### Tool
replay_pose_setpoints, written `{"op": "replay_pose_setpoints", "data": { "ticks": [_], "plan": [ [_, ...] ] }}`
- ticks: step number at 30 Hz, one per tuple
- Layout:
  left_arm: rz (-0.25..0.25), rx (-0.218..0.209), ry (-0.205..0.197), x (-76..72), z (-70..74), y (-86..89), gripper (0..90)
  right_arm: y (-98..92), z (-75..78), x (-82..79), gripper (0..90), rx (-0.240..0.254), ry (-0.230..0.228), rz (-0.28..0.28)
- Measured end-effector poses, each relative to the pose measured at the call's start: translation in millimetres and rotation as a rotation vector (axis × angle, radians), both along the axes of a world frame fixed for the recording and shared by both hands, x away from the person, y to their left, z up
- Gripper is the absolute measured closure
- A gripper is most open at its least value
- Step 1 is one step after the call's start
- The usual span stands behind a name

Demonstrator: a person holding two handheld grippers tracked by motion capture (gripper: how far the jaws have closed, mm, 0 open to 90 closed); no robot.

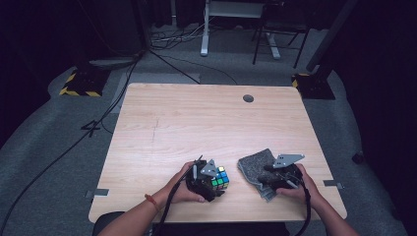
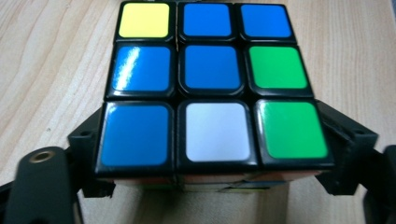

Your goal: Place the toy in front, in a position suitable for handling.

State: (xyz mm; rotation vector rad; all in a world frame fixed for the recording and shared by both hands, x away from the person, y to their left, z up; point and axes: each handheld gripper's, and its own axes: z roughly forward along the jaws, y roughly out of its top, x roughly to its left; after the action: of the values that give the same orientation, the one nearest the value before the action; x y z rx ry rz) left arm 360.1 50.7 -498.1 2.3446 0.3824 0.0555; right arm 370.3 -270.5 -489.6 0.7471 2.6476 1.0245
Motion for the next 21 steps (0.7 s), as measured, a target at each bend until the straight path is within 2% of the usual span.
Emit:
{"op": "replay_pose_setpoints", "data": {
  "ticks": [1,2,3,6,8,10,14,20,21],
  "plan": [
    [0.0,0.0,0.0,0.0,0.0,0.0,20.7,0.0,0.0,0.0,54.3,0.0,0.0,0.0],
    [-0.003,0.001,0.005,0.7,-0.5,-0.5,21.3,0.4,0.4,-0.5,62.7,0.003,-0.003,0.021],
    [-0.005,0.003,0.003,1.0,-1.0,-0.9,21.3,0.4,0.4,-0.5,62.7,0.003,-0.003,0.021],
    [-0.011,-0.004,0.001,2.5,-1.2,-0.2,26.5,0.0,0.8,0.6,71.5,0.006,-0.007,0.03],
    [-0.01,0.001,-0.012,3.2,-1.1,0.6,30.5,-0.3,0.9,0.7,72.4,0.007,-0.009,0.029],
    [-0.01,0.001,-0.017,3.4,-1.1,1.0,31.3,-1.0,1.1,0.6,74.2,0.007,-0.016,0.033],
    [-0.02,0.01,-0.053,1.9,-2.2,0.5,32.7,-1.5,2.3,0.4,77.5,0.007,-0.031,0.036],
    [-0.017,0.003,-0.06,2.1,-3.3,0.6,30.7,-4.1,4.6,0.5,78.7,0.021,-0.043,0.031],
    [-0.007,0.002,-0.059,0.7,-3.2,-0.5,30.7,-5.6,5.9,1.2,78.9,0.036,-0.045,0.031]
  ]
}}
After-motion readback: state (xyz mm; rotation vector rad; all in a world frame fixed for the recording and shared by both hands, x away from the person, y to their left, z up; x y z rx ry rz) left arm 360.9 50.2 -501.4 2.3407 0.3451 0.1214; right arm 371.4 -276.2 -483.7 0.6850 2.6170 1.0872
